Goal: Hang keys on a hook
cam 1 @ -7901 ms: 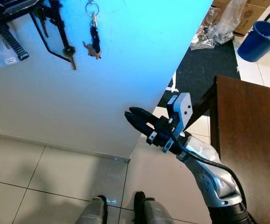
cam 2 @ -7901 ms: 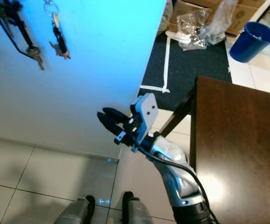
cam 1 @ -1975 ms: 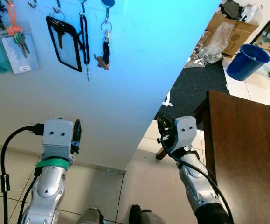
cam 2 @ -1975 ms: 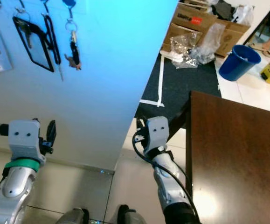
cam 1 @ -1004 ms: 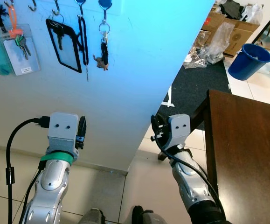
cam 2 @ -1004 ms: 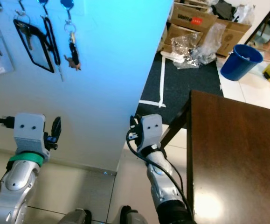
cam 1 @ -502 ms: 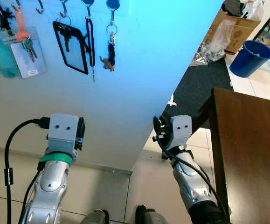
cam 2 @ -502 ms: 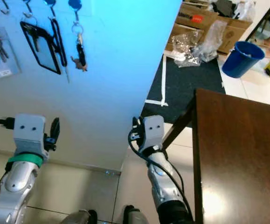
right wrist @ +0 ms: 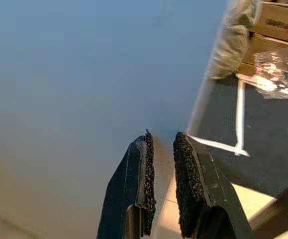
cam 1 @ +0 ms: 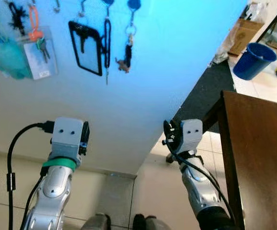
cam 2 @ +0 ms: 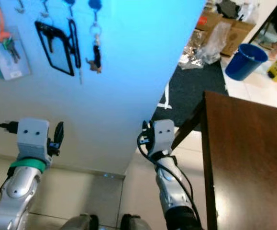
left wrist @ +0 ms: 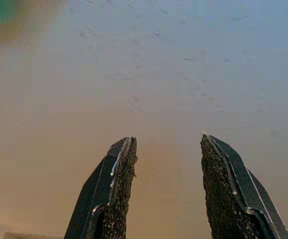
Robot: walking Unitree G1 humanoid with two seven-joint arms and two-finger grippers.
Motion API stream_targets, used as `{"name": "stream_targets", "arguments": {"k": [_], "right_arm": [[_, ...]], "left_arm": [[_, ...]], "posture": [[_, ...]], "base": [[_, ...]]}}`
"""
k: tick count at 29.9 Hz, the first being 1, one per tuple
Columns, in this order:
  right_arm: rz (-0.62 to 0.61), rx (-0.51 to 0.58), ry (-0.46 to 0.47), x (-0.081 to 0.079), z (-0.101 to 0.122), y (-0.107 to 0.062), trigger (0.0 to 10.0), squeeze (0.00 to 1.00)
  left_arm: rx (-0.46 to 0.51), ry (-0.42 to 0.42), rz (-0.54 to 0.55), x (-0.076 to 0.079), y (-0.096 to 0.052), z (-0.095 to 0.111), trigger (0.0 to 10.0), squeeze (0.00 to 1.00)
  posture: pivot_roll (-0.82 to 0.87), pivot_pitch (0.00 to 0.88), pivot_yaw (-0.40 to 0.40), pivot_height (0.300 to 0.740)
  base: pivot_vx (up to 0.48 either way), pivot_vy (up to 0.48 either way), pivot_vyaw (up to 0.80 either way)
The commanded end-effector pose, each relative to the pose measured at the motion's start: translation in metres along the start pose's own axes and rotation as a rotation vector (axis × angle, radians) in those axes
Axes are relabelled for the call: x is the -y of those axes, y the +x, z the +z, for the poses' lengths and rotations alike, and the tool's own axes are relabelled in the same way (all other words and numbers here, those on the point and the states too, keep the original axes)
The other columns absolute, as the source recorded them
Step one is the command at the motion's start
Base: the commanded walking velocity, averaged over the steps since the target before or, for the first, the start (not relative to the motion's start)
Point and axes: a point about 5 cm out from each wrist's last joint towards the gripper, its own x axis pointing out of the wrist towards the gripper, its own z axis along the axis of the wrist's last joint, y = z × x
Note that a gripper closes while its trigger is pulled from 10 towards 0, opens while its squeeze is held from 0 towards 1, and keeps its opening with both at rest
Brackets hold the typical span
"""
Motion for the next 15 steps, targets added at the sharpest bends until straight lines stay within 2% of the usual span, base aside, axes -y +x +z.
{"name": "stream_targets", "arguments": {"k": [1, 15], "right_arm": [[0.038, -0.034, -0.005, -0.0070, -0.0081, -0.0035, 10.0, 0.00], [0.036, -0.047, -0.010, -0.0079, -0.0125, -0.0048, 10.0, 0.00]], "left_arm": [[-0.008, 0.013, -0.010, 0.0022, -0.0033, -0.0018, 10.0, 0.00], [-0.018, 0.018, -0.006, 0.0005, -0.0037, -0.0057, 10.0, 0.00]], "posture": [[0.24, 0.098, -0.010, 0.740], [0.25, 0.099, -0.008, 0.740]], "base": [[0.000, 0.000, 0.00], [0.000, 0.000, 0.00]]}}
